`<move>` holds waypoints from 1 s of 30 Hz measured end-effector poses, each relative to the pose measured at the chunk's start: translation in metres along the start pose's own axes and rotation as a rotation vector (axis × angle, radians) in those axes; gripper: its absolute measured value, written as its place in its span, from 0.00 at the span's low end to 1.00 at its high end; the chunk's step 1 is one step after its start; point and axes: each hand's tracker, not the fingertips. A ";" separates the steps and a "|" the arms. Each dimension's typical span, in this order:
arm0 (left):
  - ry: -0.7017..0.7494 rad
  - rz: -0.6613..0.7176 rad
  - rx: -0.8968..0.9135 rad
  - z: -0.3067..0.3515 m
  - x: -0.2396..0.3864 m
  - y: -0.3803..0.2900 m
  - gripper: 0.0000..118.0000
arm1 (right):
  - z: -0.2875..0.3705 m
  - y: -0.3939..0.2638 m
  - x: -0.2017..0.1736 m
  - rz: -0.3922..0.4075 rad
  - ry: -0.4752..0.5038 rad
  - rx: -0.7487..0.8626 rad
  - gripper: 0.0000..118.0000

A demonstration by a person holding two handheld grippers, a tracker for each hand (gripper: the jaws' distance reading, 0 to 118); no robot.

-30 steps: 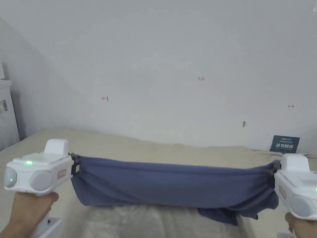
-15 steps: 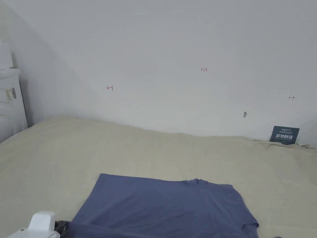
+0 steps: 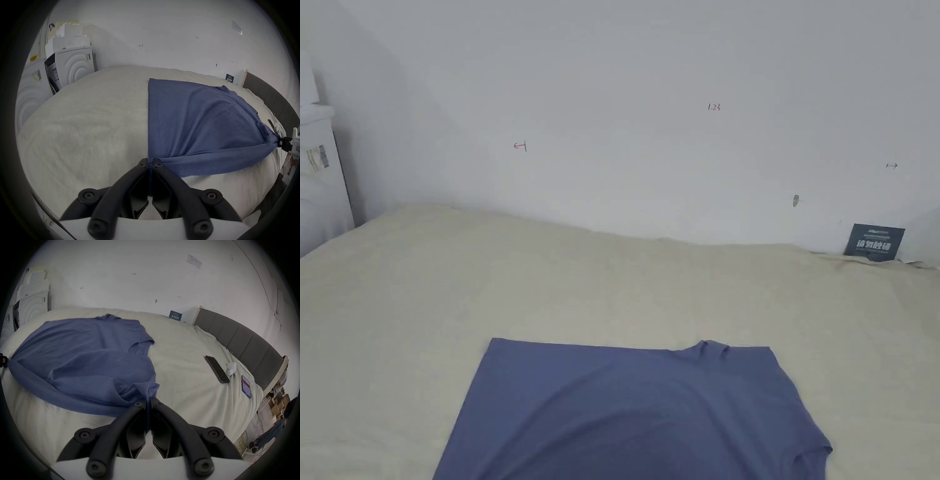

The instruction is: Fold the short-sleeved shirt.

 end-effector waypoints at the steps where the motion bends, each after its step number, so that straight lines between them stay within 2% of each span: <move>1: -0.002 0.001 0.001 -0.001 -0.001 -0.002 0.00 | -0.001 -0.002 -0.001 0.007 0.000 -0.008 0.02; 8: 0.001 -0.033 0.004 -0.004 0.001 -0.003 0.00 | -0.001 0.004 -0.005 0.011 0.005 -0.054 0.03; 11: -0.029 0.014 0.006 -0.001 -0.005 0.001 0.13 | 0.000 0.007 -0.001 -0.007 0.028 -0.055 0.11; 13: -0.014 0.005 0.023 0.009 -0.007 0.002 0.15 | 0.011 0.013 0.003 -0.023 0.039 -0.040 0.14; 14: -0.008 -0.006 0.069 0.018 -0.007 0.003 0.22 | 0.019 0.016 0.005 -0.033 0.042 -0.017 0.31; 15: -0.003 -0.004 0.117 0.029 -0.008 0.004 0.29 | 0.027 0.020 0.008 -0.053 0.057 0.024 0.41; 16: -0.010 0.003 0.161 0.038 -0.008 0.005 0.37 | 0.034 0.023 0.009 -0.059 0.073 0.060 0.47; 17: -0.023 0.017 0.210 0.048 -0.009 0.007 0.47 | 0.041 0.029 0.009 -0.056 0.071 0.090 0.47; 18: -0.027 0.028 0.247 0.056 -0.007 0.010 0.53 | 0.043 0.032 0.007 -0.053 0.068 0.119 0.47; 19: -0.025 0.027 0.262 0.060 -0.005 0.014 0.54 | 0.045 0.036 0.006 -0.060 0.088 0.148 0.47; 22: -0.038 0.042 0.317 0.074 0.008 0.028 0.54 | 0.051 0.057 -0.001 -0.134 0.136 0.214 0.47; 24: -0.039 0.045 0.335 0.078 0.020 0.040 0.54 | 0.053 0.072 -0.009 -0.140 0.167 0.263 0.47; 26: -0.025 0.035 0.354 0.079 0.031 0.048 0.51 | 0.056 0.082 -0.019 -0.128 0.141 0.323 0.47; 28: -0.022 0.021 0.386 0.080 0.040 0.054 0.41 | 0.059 0.091 -0.025 -0.146 0.147 0.351 0.44; 30: -0.033 0.014 0.423 0.084 0.051 0.058 0.22 | 0.061 0.097 -0.030 -0.182 0.176 0.379 0.28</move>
